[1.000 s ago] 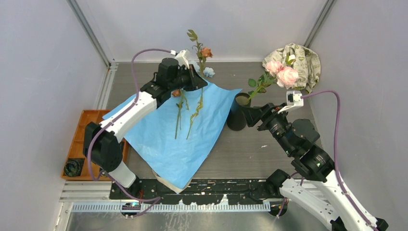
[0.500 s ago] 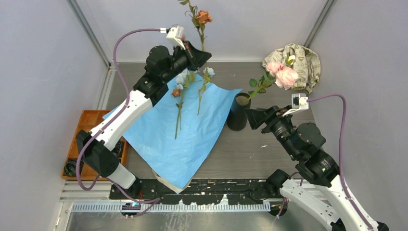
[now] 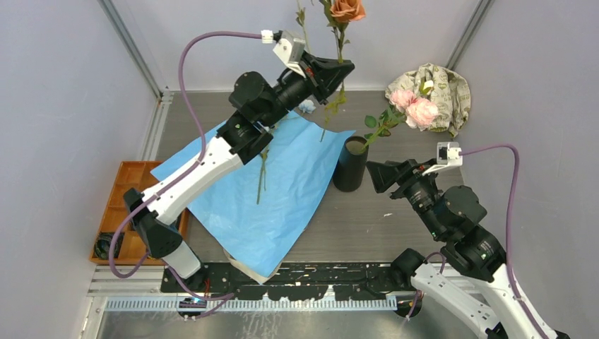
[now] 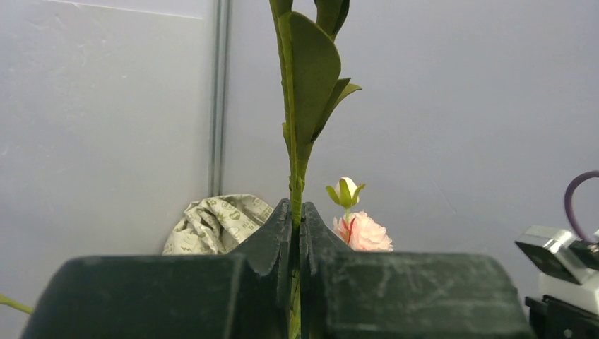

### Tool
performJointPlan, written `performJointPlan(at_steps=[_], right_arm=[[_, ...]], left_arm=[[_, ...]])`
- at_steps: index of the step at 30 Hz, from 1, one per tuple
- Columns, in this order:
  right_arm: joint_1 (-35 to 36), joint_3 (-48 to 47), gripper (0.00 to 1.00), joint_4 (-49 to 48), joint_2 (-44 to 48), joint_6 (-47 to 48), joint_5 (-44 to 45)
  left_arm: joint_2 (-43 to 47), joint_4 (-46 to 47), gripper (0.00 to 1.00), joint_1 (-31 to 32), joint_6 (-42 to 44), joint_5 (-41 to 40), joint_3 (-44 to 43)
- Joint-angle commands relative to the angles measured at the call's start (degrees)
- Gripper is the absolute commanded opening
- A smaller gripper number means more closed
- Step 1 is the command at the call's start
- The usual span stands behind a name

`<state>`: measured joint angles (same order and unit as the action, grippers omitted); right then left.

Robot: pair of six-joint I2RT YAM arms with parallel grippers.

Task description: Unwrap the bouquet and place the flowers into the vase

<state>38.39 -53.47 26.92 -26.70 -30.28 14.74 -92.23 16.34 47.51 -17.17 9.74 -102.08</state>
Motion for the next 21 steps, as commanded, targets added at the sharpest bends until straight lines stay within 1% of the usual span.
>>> performJointPlan(at_steps=[1, 9, 16, 21], right_arm=[[-0.2, -3.9, 0.69, 1.7, 1.8, 2.0, 2.8], [-0.2, -5.0, 0.70, 5.9, 6.6, 3.7, 6.8], [-0.2, -5.6, 0.70, 7.7, 7.9, 5.4, 8.5], [-0.2, -5.7, 0.70, 8.1, 8.0, 5.7, 8.7]], left_arm=[[-3.2, 7.2, 0.02, 1.8, 3.6, -1.2, -1.6], [-10.8, 11.0, 0.02, 5.2, 4.0, -0.5, -6.8], [-14.5, 13.8, 0.02, 6.4, 4.5, -1.1, -7.8], [-16.4, 14.4, 0.02, 6.8, 4.8, -0.9, -10.6]])
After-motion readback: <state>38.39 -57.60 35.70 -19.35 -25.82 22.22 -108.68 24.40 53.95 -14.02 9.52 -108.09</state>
